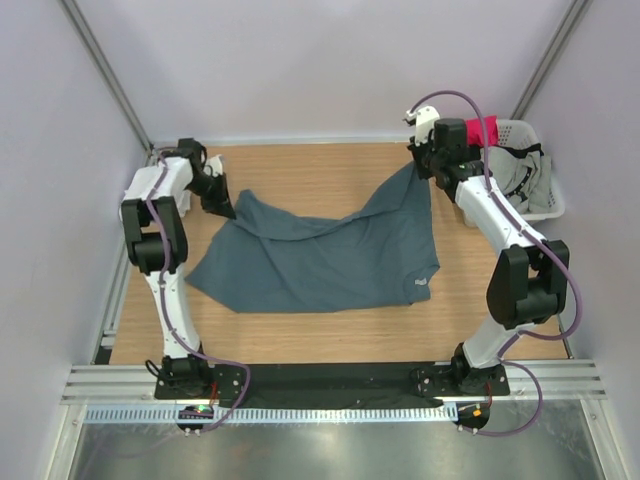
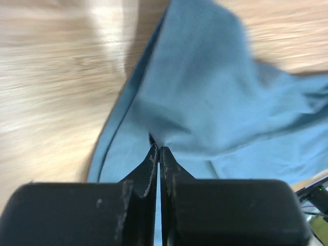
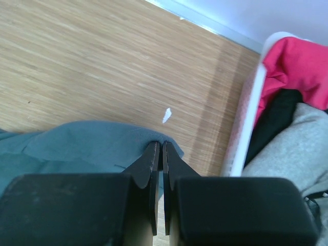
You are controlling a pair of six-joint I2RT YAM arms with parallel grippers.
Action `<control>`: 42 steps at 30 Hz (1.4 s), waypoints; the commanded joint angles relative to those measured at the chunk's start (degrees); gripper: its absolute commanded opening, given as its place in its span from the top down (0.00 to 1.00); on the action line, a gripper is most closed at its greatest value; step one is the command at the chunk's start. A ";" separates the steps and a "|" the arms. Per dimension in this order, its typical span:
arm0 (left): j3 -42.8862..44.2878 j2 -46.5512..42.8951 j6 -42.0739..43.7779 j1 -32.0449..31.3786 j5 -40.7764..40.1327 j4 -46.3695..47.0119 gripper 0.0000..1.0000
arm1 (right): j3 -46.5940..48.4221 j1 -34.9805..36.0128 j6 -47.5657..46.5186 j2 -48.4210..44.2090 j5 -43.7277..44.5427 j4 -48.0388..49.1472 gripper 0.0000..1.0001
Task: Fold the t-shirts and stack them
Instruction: Flatten the tshirt out
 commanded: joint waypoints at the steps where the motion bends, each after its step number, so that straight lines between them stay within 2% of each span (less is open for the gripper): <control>1: 7.13 -10.46 2.54 2.71 3.88 -2.10 1.00 | 5.03 -1.04 -0.02 -6.43 4.94 1.64 0.99; 5: 19.50 -14.06 5.71 2.80 6.25 -8.16 1.00 | 8.01 -1.74 -0.37 -11.18 6.62 0.42 0.99; 7: 20.24 -16.08 7.29 2.89 7.83 -9.13 1.00 | 8.81 -2.18 -0.28 -13.03 7.23 -0.81 0.99; 11: 18.48 -22.15 7.65 2.89 8.63 -8.87 1.00 | 11.00 -2.53 0.94 -18.38 8.81 -3.10 0.99; 16: 11.63 -35.83 8.52 2.80 8.01 -2.82 1.00 | 15.49 -2.71 3.41 -22.17 8.47 -7.76 0.99; 20: 11.62 -42.98 10.28 2.80 7.66 -0.44 1.00 | 17.95 -2.71 4.02 -26.13 8.64 -9.69 0.99; 28: 6.27 -57.21 11.07 2.80 7.92 4.04 1.00 | 18.74 -2.71 4.55 -37.72 7.24 -15.14 0.99; 33: 0.03 -66.62 11.08 2.80 6.87 7.99 1.00 | 19.44 -2.71 2.97 -45.55 4.86 -18.21 0.99; 38: 0.54 -72.95 9.76 2.80 5.47 8.44 1.00 | 35.33 -3.15 2.27 -43.28 3.55 -28.83 0.99; 42: 5.55 -74.89 9.49 2.80 4.06 6.95 1.00 | 46.06 -3.06 1.91 -39.59 4.24 -32.53 0.99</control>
